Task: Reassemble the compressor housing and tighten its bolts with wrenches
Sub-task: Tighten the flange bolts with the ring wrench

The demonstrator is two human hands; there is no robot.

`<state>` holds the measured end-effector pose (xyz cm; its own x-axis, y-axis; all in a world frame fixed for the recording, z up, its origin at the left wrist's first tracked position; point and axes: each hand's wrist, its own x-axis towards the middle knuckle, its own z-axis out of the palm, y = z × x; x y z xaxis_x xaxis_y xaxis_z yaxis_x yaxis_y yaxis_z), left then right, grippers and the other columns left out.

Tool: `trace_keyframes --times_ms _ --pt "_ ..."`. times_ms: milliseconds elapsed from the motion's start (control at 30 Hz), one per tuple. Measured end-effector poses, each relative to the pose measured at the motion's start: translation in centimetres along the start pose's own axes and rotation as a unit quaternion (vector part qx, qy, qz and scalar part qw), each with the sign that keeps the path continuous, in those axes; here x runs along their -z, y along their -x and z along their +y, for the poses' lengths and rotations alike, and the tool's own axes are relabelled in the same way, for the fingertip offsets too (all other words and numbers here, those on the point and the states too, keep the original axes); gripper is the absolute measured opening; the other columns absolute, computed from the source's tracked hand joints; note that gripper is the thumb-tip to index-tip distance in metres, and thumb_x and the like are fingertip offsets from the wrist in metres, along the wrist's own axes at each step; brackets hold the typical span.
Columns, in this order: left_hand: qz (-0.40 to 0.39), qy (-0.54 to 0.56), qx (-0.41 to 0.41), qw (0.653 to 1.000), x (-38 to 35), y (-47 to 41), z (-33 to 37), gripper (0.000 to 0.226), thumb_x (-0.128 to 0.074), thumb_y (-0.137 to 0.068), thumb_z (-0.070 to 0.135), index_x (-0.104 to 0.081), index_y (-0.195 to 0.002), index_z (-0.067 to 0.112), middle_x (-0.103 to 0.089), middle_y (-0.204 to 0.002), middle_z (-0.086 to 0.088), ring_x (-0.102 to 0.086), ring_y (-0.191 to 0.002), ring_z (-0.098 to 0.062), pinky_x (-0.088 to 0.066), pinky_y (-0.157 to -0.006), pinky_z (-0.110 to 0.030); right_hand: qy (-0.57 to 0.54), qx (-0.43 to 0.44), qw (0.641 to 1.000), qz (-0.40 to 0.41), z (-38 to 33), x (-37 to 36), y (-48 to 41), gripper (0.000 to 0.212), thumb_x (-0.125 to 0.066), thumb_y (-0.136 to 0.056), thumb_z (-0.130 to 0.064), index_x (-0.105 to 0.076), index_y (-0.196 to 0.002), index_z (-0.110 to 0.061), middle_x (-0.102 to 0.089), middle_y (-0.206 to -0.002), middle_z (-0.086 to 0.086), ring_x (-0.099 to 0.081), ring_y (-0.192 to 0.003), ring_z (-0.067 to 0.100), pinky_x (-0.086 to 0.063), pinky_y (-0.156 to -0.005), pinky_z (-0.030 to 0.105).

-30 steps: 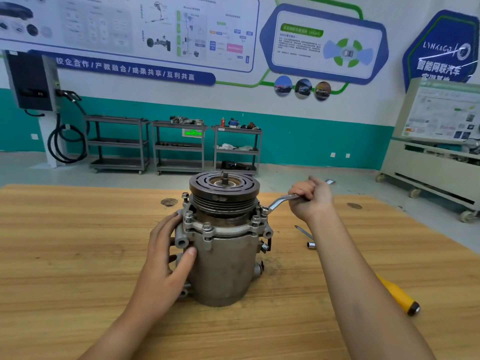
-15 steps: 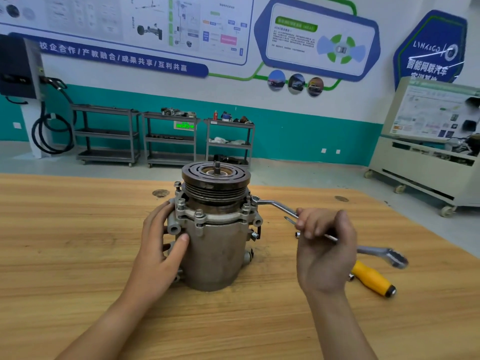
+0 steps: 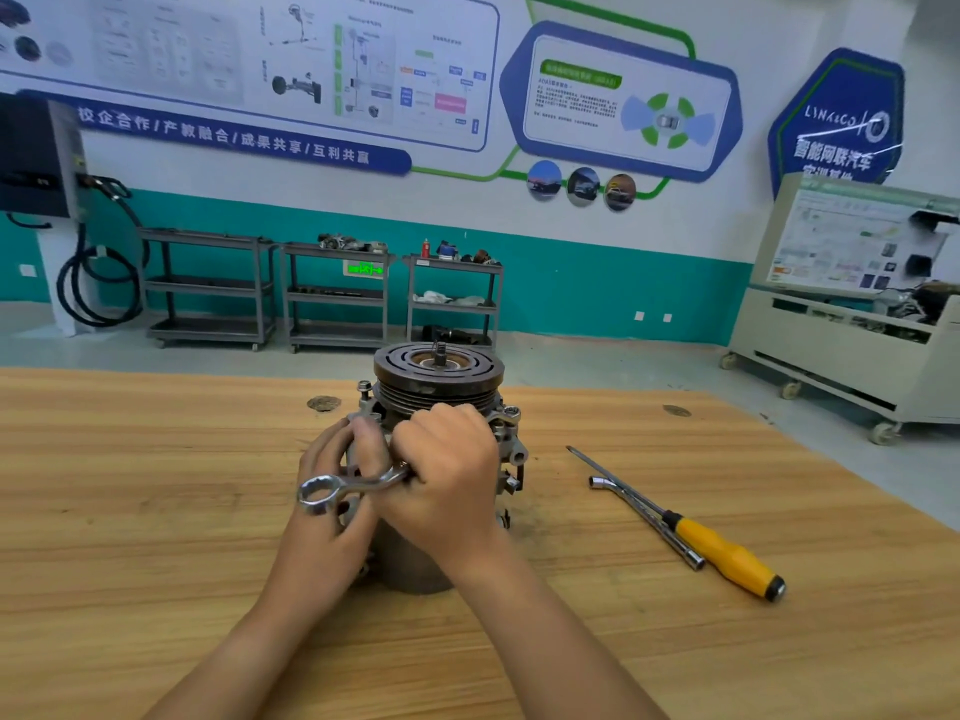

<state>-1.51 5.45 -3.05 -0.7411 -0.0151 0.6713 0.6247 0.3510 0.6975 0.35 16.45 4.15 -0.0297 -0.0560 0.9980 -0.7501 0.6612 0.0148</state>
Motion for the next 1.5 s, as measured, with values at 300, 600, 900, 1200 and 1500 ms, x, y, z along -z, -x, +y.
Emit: trace_keyframes --times_ms 300,600,900,1200,1500 --pt "0.006 0.004 0.017 1.0 0.3 0.1 0.3 0.055 -0.057 -0.09 0.013 -0.03 -0.126 0.045 -0.022 -0.125 0.05 -0.024 -0.123 0.021 -0.037 -0.106 -0.048 -0.414 -0.131 0.86 0.27 -1.4 5.8 -9.3 0.042 -0.033 -0.094 -0.019 -0.046 -0.054 -0.018 -0.034 -0.044 -0.022 -0.029 -0.035 -0.007 -0.027 -0.039 0.013" --pt "0.004 0.015 0.026 1.0 0.3 0.1 0.2 0.056 -0.057 -0.09 0.012 -0.03 -0.125 0.047 -0.022 -0.127 0.046 -0.026 -0.124 0.018 -0.037 -0.105 -0.039 -0.529 -0.615 0.532 0.242 10.3 6.8 -8.6 0.047 -0.028 -0.101 -0.037 -0.027 -0.057 -0.019 -0.017 -0.036 -0.007 -0.014 -0.026 0.008 -0.01 -0.031 0.016" --pt "0.0 0.013 0.013 1.0 0.3 0.0 -0.1 0.053 -0.05 -0.079 0.03 -0.031 -0.124 0.047 -0.024 -0.126 0.048 -0.03 -0.128 0.006 -0.037 -0.105 -0.05 -0.579 -0.67 0.438 0.157 14.4 4.7 -6.0 0.066 -0.035 -0.1 -0.03 -0.034 -0.035 -0.015 -0.021 -0.033 -0.006 -0.019 -0.023 0.008 -0.014 -0.026 0.017" --pt "0.006 0.012 0.01 1.0 0.3 0.0 -0.3 0.051 -0.049 -0.08 0.031 -0.031 -0.124 0.049 -0.024 -0.124 0.05 -0.029 -0.126 0.011 -0.04 -0.1 -0.033 -0.68 -0.632 0.346 0.14 16.0 3.8 -2.9 0.061 -0.033 -0.101 -0.026 -0.033 -0.041 -0.013 -0.024 -0.031 -0.003 -0.025 -0.023 0.01 -0.023 -0.028 0.015" --pt "-0.004 0.01 0.017 1.0 0.3 0.2 0.0 0.053 -0.049 -0.08 0.034 -0.028 -0.125 0.053 -0.022 -0.122 0.053 -0.025 -0.121 0.023 -0.039 -0.09 -0.018 -0.58 -0.555 0.54 0.253 10.8 8.3 -1.7 0.062 -0.034 -0.099 -0.032 -0.033 -0.039 -0.019 -0.021 -0.035 -0.005 -0.023 -0.031 0.011 -0.034 -0.04 0.015"
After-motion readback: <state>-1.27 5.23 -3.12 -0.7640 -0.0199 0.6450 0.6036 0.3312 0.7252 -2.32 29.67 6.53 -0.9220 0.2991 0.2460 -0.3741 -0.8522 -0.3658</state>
